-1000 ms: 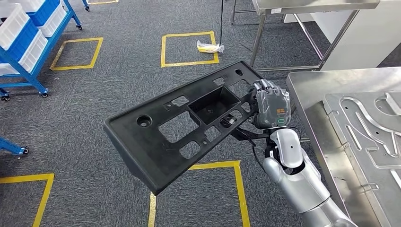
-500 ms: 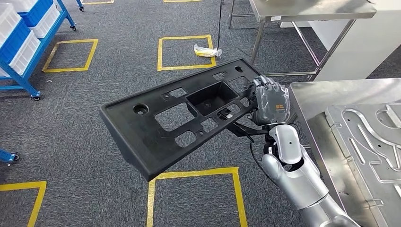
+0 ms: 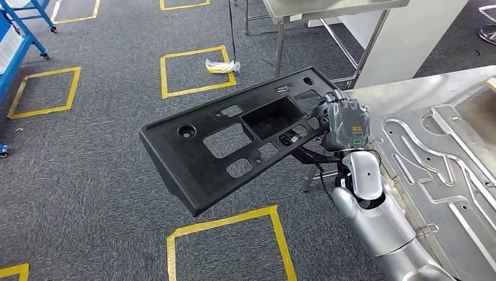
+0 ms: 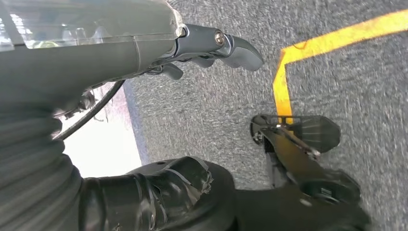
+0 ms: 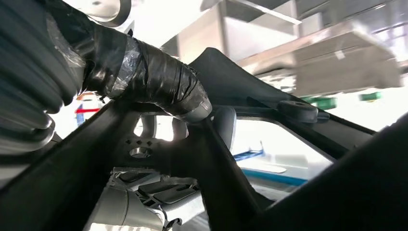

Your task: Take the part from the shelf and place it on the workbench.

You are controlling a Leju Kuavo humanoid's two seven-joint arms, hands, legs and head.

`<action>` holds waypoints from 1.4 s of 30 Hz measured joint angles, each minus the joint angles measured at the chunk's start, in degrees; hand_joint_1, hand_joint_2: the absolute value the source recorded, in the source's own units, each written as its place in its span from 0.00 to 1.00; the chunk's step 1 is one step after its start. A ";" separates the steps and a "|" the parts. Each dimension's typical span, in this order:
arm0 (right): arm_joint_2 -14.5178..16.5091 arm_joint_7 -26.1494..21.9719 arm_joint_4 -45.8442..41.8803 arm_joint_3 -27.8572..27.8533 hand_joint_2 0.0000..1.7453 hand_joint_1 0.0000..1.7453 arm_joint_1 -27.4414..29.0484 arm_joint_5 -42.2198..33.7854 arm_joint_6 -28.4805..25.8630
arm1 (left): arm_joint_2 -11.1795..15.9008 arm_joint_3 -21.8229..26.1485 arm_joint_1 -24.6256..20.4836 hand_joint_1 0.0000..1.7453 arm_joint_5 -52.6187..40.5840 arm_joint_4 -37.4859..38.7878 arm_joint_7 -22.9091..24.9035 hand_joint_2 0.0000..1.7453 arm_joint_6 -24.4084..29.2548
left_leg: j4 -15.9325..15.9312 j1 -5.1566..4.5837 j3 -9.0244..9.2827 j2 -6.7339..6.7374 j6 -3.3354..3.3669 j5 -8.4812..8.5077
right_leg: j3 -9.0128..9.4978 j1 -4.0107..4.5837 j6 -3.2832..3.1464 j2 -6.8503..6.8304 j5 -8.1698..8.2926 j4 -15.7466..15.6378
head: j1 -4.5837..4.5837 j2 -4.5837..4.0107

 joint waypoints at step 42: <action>-11.46 2.63 28.95 -19.01 1.00 1.00 -4.16 4.27 -1.91 | -0.41 3.61 -0.41 0.00 -0.41 0.00 -2.81 1.00 -1.78 | -15.34 0.13 6.20 -3.20 1.98 8.30 | -0.46 -0.51 2.81 3.68 0.17 -0.13 | 0.06 0.00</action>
